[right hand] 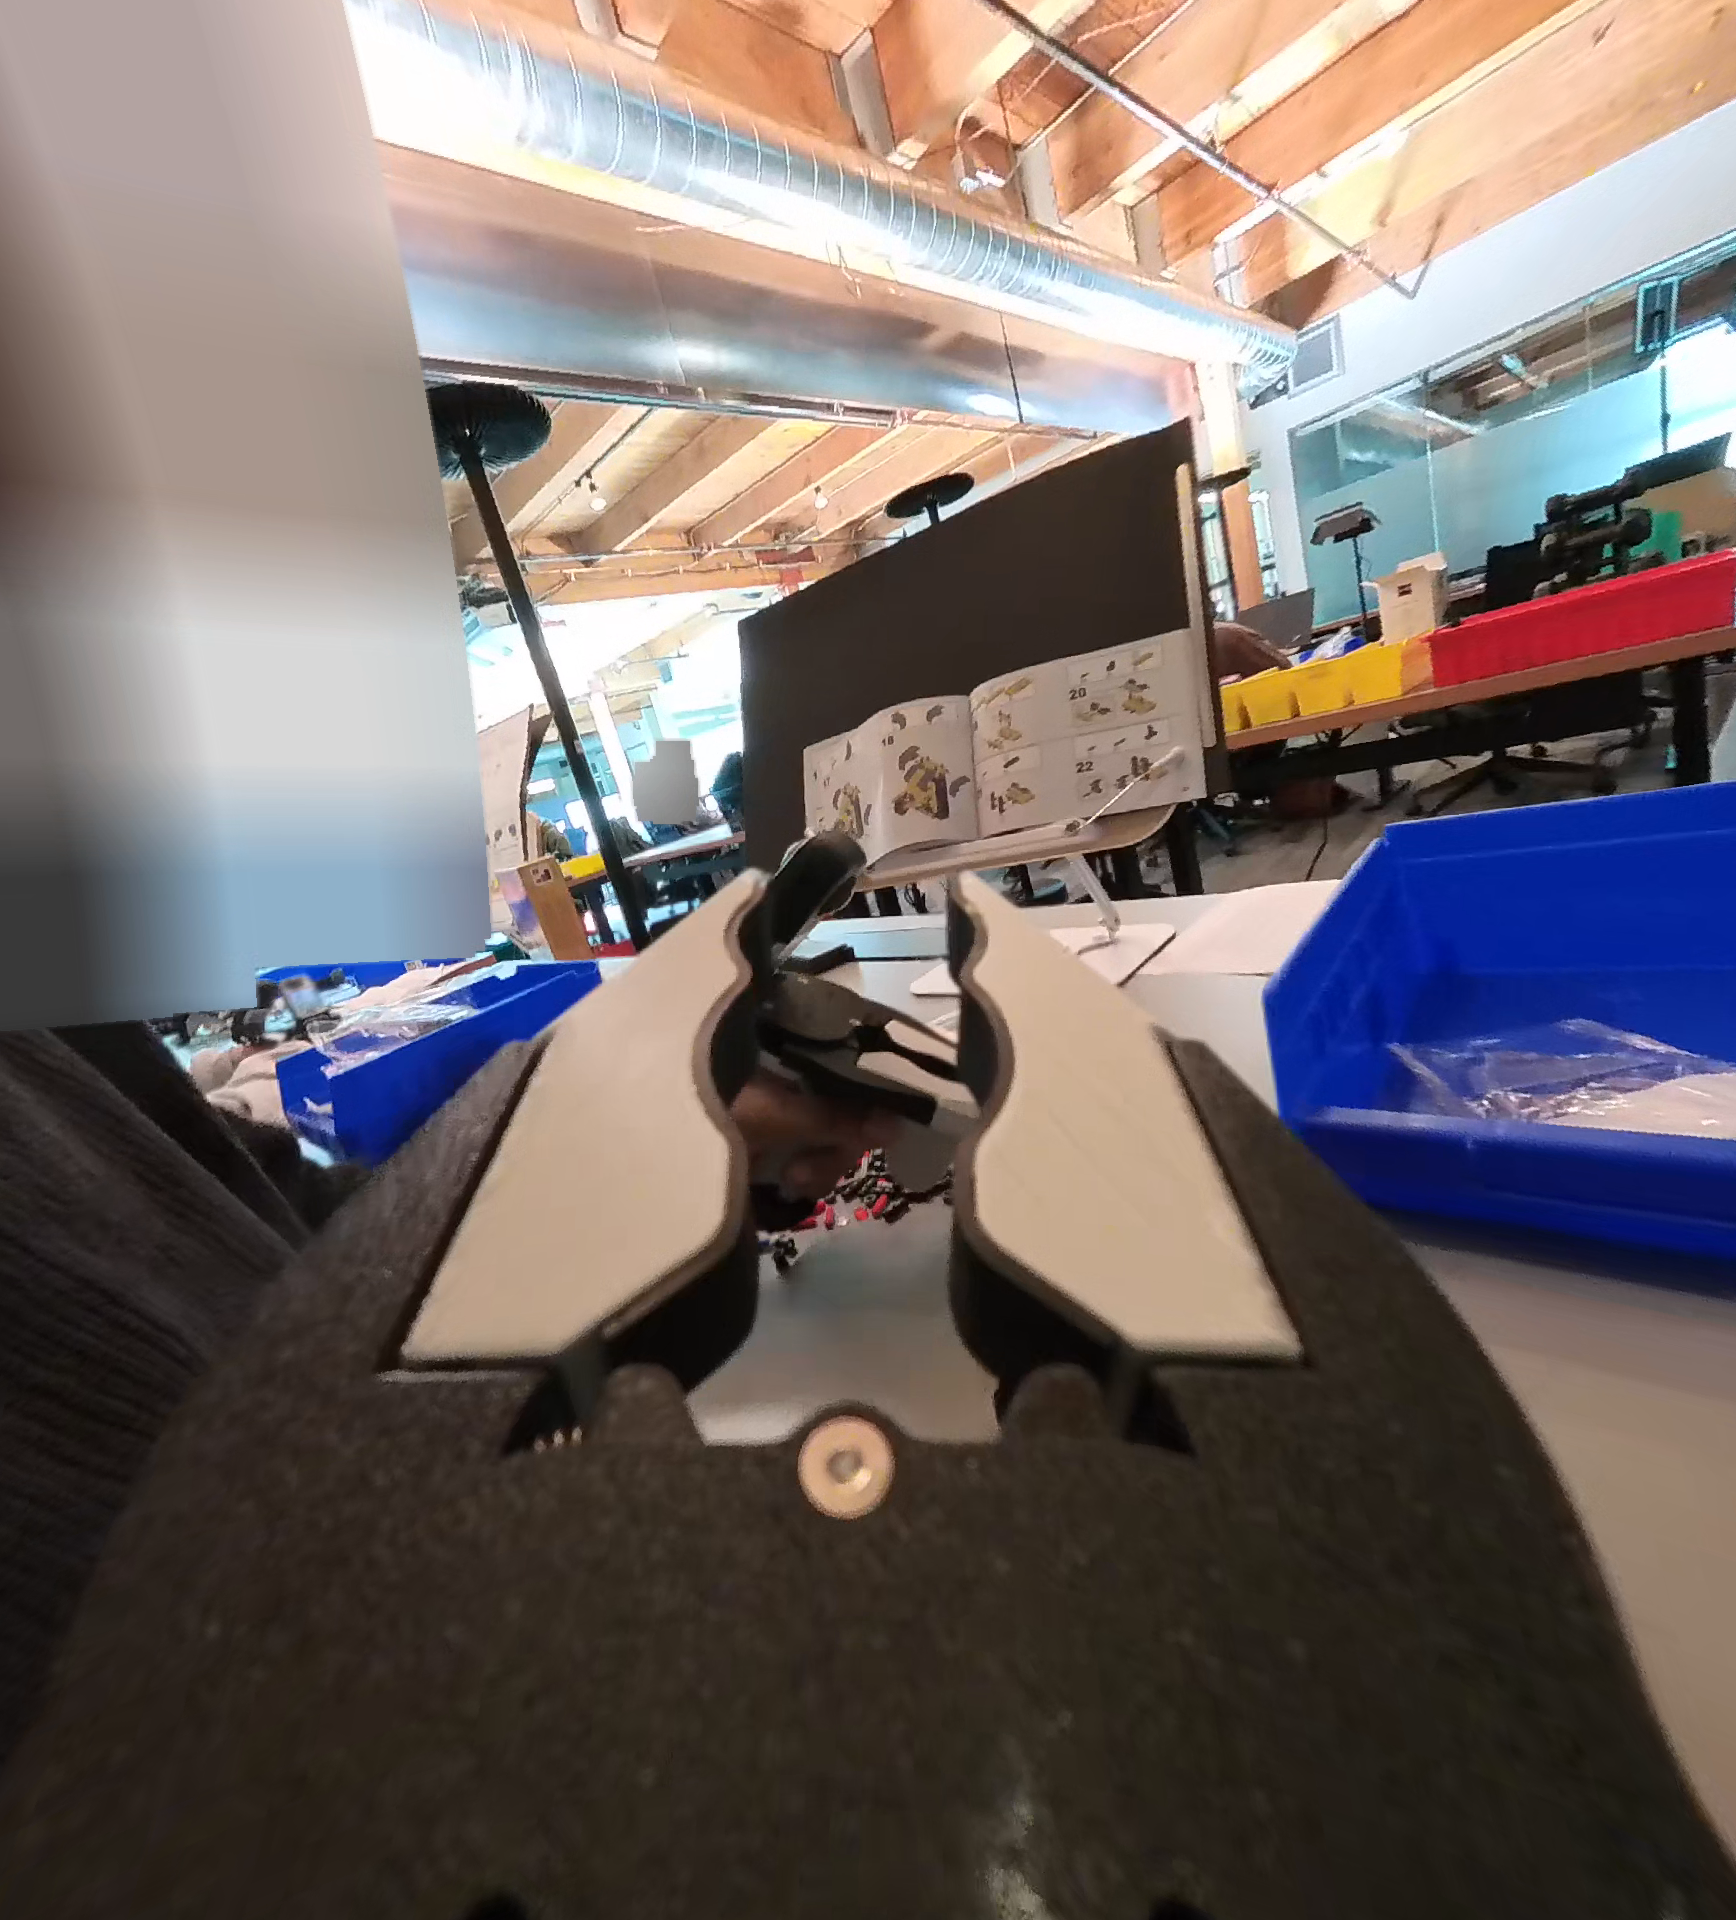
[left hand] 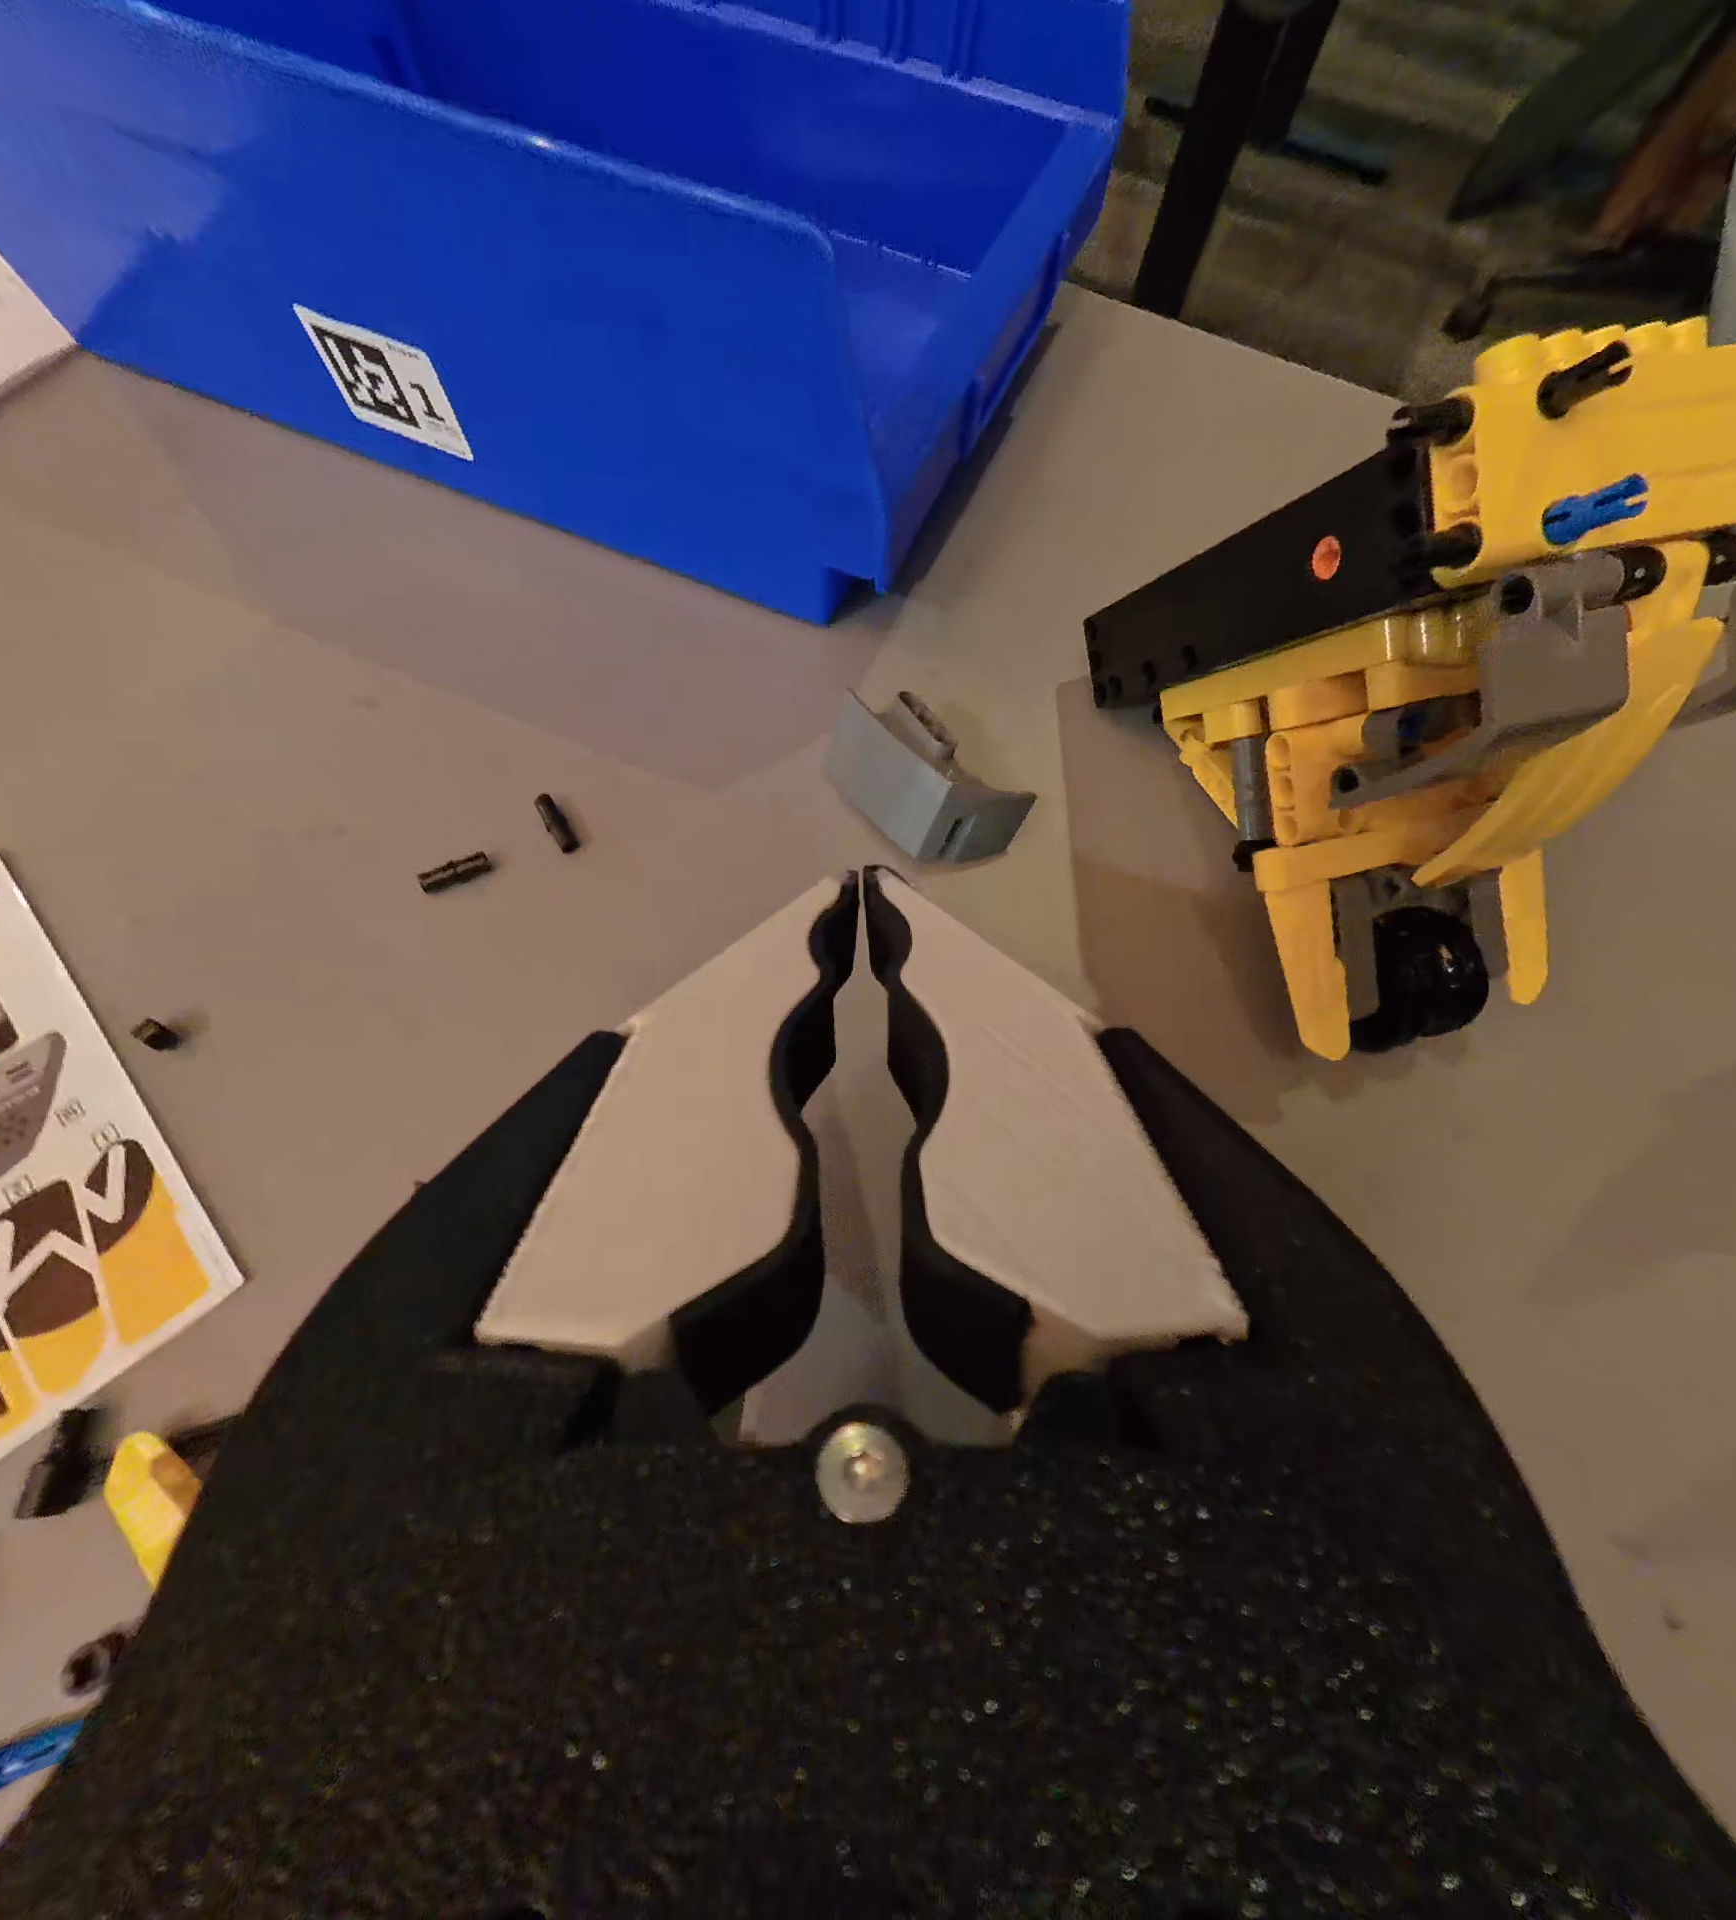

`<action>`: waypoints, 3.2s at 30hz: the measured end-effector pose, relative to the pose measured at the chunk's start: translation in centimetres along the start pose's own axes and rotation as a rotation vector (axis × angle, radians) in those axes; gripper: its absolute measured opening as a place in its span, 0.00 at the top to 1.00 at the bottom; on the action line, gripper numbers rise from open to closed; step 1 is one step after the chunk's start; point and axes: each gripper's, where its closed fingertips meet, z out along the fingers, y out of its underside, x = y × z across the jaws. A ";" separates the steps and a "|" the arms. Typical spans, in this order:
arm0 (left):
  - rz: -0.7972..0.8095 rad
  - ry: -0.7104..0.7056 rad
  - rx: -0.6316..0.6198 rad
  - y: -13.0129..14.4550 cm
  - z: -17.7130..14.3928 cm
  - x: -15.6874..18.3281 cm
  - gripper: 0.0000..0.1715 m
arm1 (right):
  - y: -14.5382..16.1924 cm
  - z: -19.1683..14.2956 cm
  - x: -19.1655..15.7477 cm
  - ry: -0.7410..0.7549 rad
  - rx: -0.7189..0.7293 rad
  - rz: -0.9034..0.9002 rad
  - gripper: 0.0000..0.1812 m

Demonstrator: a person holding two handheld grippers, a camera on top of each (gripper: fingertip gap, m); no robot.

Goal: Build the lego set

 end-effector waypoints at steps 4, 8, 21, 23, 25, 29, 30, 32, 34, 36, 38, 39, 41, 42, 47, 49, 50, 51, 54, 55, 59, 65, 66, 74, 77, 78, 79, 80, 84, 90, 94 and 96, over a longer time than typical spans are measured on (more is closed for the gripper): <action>-0.027 -0.007 -0.008 0.3 0.0 -0.3 0.99 | -0.3 -0.6 0.6 0.020 0.031 0.017 0.82; -0.050 -0.012 -0.037 0.9 0.4 -0.4 0.96 | 0.2 -0.7 1.2 0.028 0.022 0.035 0.82; -0.066 -0.019 -0.123 1.3 4.2 1.3 0.74 | 0.3 -0.5 3.7 0.024 0.033 0.069 0.82; -0.057 -0.018 -0.116 0.7 4.9 1.4 0.73 | 0.3 -0.5 3.9 0.021 0.032 0.072 0.82; -0.046 -0.018 -0.124 0.4 5.6 1.4 0.72 | 0.3 -0.6 4.0 0.020 0.031 0.072 0.82; 0.017 -0.010 -0.163 0.6 6.6 1.8 0.72 | 0.3 -0.9 4.4 0.026 0.032 0.079 0.82; 0.034 -0.006 -0.165 0.6 6.7 1.9 0.72 | 0.3 -1.0 4.5 0.028 0.032 0.082 0.82; 0.067 -0.007 -0.176 0.7 6.9 2.2 0.72 | 0.3 -1.1 4.6 0.027 0.035 0.090 0.83; 0.074 -0.014 -0.191 0.8 7.1 2.2 0.72 | 0.2 -1.1 4.6 0.024 0.039 0.093 0.83; 0.005 0.002 -0.177 0.5 7.1 2.3 0.72 | 0.2 -1.2 4.6 0.029 0.037 0.085 0.83; -0.097 0.070 -0.156 0.0 7.1 2.9 0.72 | 0.3 -1.2 4.7 0.038 0.033 0.074 0.83; -0.136 0.088 -0.149 -0.2 7.2 2.9 0.72 | 0.4 -1.2 4.7 0.041 0.033 0.072 0.82; -0.157 0.079 -0.153 -0.2 7.5 2.5 0.73 | 0.3 -1.3 4.7 0.039 0.038 0.081 0.82; -0.148 0.060 -0.151 -0.3 7.6 2.2 0.73 | 0.3 -1.3 4.7 0.034 0.043 0.089 0.82; -0.026 0.010 -0.167 -0.3 7.8 1.9 0.87 | -0.3 -1.3 4.2 0.033 0.038 0.076 0.82; -0.011 0.004 -0.149 -0.5 7.2 1.8 0.87 | -0.4 -1.3 4.1 0.042 0.030 0.055 0.82; -0.018 0.002 -0.123 -0.9 6.7 1.7 0.87 | -0.4 -1.2 3.9 0.041 0.027 0.050 0.82; -0.028 0.005 -0.091 -1.4 5.9 1.5 0.87 | -0.4 -1.0 3.7 0.036 0.021 0.049 0.82; -0.034 0.078 0.097 -4.6 2.0 2.3 0.87 | 0.1 0.1 2.8 0.006 -0.001 0.080 0.82; -0.012 0.121 0.182 -5.8 0.2 3.0 0.87 | 0.1 0.8 2.2 -0.015 -0.007 0.121 0.82; 0.120 0.281 0.527 -9.1 -7.9 7.0 0.87 | 1.1 4.2 -1.3 -0.146 -0.090 0.240 0.79; 0.319 0.214 0.692 -9.5 -12.2 10.4 0.87 | 5.9 8.4 -1.4 -0.047 -0.329 0.181 0.63; 0.362 0.174 0.698 -9.3 -12.2 10.5 0.87 | 6.0 8.6 -1.7 -0.057 -0.326 0.193 0.69; 0.496 0.110 0.661 -7.8 -11.4 11.3 0.87 | 6.6 8.4 -2.1 -0.072 -0.332 0.237 0.92; 0.357 0.299 0.651 -7.0 -11.6 12.2 0.83 | 6.4 7.8 -2.6 -0.118 -0.338 0.187 0.93; 0.261 0.418 0.639 -6.6 -11.9 12.7 0.75 | 6.4 7.6 -2.6 -0.119 -0.355 0.155 0.93; 0.156 0.540 0.615 -6.4 -12.2 13.1 0.65 | 6.5 7.3 -2.4 -0.114 -0.376 0.122 0.93; 0.052 0.648 0.596 -6.3 -12.5 13.3 0.59 | 6.6 7.0 -2.4 -0.115 -0.397 0.093 0.93; -0.161 0.834 0.630 -7.1 -13.6 13.0 0.60 | 7.2 6.3 -4.6 -0.251 -0.478 0.061 0.93; -0.093 0.921 0.592 -6.1 -14.0 14.9 0.86 | 8.2 6.2 -5.9 -0.323 -0.512 0.003 0.93; -0.143 1.010 0.585 -5.9 -14.5 15.5 0.90 | 8.0 5.9 -6.4 -0.370 -0.496 0.030 0.92; -0.197 1.072 0.584 -6.1 -14.8 15.7 0.90 | 7.7 5.9 -6.7 -0.389 -0.468 0.047 0.92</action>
